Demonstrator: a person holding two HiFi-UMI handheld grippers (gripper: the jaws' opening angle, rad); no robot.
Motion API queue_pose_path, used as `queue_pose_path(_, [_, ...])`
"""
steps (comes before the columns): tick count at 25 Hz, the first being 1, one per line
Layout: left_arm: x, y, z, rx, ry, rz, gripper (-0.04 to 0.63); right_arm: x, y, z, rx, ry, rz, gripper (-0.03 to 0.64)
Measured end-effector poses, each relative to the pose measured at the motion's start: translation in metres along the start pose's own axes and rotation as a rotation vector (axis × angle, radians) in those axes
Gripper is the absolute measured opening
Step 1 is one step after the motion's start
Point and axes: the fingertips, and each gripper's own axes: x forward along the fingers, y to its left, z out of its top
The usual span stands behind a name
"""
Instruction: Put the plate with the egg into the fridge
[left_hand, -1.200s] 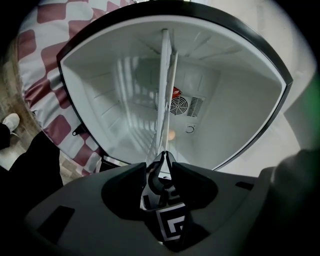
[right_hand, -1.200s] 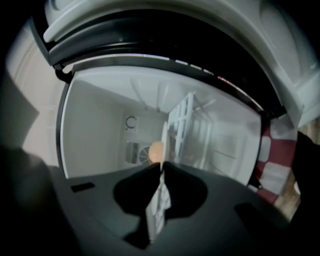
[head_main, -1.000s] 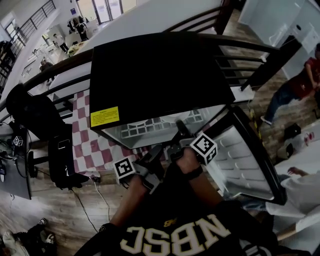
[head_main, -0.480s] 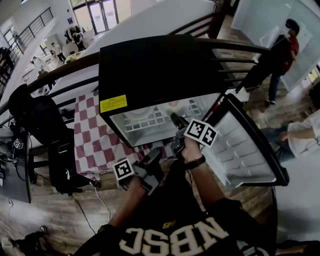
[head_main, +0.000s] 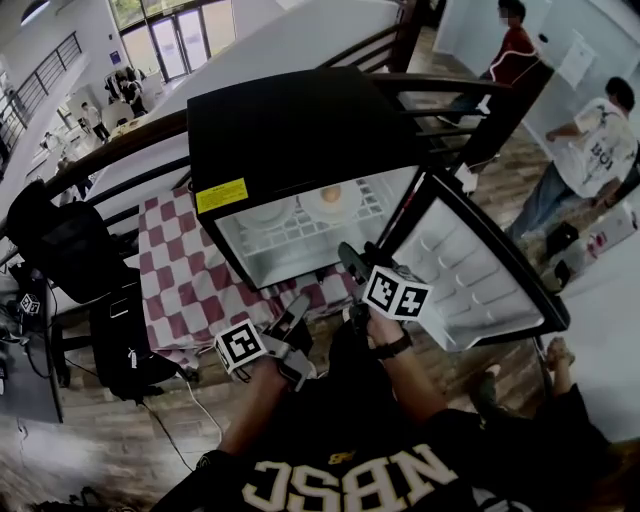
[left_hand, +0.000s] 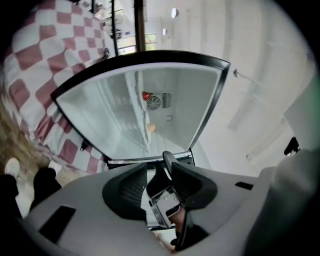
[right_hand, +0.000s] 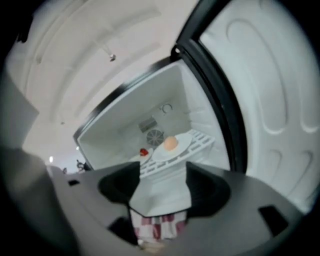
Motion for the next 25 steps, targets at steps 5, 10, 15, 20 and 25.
queue_pose_path(5, [-0.007, -0.024, 0.031, 0.473, -0.043, 0.090, 0.149, -0.040, 0.031, 0.018, -0.271, -0.110, 0.008, 0.287])
queue_pose_path(10, [-0.006, -0.053, 0.036, 0.982, -0.111, 0.210, 0.105, -0.062, 0.057, 0.026, -0.410, -0.156, 0.050, 0.212])
queue_pose_path(15, [-0.002, -0.078, 0.029, 1.234, -0.179, 0.305, 0.061, -0.081, 0.070, 0.035, -0.524, -0.209, 0.053, 0.107])
queue_pose_path(20, [-0.006, -0.099, 0.021, 1.328, -0.269, 0.370, 0.042, -0.098, 0.083, 0.040, -0.583, -0.241, 0.107, 0.040])
queue_pose_path(25, [-0.004, -0.109, 0.014, 1.385, -0.292, 0.401, 0.021, -0.104, 0.090, 0.040, -0.566, -0.249, 0.164, 0.020])
